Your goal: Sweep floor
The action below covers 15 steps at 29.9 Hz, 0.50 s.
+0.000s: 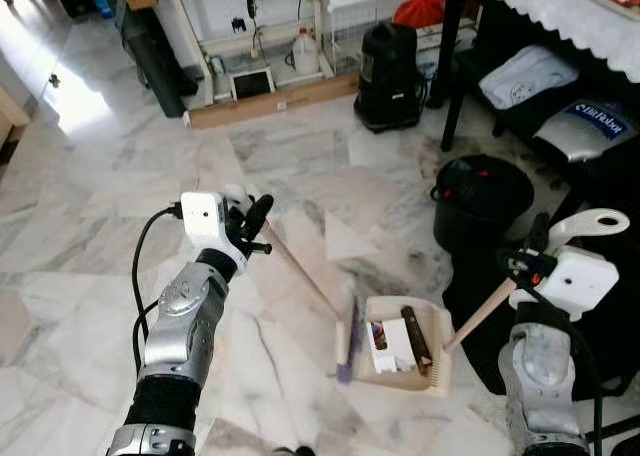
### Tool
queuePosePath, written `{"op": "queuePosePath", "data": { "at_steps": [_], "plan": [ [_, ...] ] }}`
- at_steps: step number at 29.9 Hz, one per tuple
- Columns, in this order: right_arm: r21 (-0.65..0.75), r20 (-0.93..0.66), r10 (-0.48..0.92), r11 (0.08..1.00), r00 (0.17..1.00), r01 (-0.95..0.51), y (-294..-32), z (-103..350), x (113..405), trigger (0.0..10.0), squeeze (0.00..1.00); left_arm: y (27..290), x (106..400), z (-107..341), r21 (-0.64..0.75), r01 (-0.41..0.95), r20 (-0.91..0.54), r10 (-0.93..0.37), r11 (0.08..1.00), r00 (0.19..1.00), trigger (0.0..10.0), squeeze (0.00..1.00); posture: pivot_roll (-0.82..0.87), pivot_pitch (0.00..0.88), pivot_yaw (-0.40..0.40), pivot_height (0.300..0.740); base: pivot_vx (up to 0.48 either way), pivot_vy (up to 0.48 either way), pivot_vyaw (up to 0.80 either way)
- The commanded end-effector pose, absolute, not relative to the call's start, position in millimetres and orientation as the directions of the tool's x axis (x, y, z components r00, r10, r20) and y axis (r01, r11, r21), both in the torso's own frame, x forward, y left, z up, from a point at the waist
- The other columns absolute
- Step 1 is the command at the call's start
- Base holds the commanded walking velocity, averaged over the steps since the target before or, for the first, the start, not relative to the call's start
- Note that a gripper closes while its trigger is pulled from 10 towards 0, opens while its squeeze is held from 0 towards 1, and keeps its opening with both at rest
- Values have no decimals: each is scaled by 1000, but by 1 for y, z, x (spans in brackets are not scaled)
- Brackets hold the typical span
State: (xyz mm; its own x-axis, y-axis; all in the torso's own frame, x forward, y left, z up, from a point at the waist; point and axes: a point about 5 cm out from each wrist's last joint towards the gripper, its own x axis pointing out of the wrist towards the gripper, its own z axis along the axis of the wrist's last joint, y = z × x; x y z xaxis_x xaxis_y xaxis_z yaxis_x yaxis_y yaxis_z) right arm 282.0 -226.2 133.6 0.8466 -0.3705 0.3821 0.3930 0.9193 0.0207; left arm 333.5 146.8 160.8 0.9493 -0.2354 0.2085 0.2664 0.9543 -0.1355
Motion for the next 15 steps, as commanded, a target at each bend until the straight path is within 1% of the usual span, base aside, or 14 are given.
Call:
{"op": "queuePosePath", "data": {
  "at_steps": [1, 7, 11, 15],
  "plan": [
    [52, 419, -361, 926, 833, 375, -222, 148, 281, 10000, 0, 157, 333, 169, -107, 213, 264, -179, 971, 948, 10000, 0, -38, 28, 115, 740, 0, 0, 0],
    [71, 435, -367, 924, 822, 375, -224, 160, 281, 10000, 0, 156, 332, 175, -73, 203, 296, -173, 976, 939, 10000, 0, -40, 18, 109, 740, 0, 0, 0],
    [85, 437, -371, 924, 820, 372, -224, 168, 281, 10000, 0, 156, 333, 173, -65, 171, 304, -143, 983, 942, 10000, 0, -44, 6, 106, 740, 0, 0, 0],
    [88, 432, -368, 926, 823, 368, -224, 169, 281, 10000, 0, 153, 333, 172, -38, 179, 303, -160, 983, 939, 10000, 0, -45, 0, 103, 740, 0, 0, 0]
  ]
}}
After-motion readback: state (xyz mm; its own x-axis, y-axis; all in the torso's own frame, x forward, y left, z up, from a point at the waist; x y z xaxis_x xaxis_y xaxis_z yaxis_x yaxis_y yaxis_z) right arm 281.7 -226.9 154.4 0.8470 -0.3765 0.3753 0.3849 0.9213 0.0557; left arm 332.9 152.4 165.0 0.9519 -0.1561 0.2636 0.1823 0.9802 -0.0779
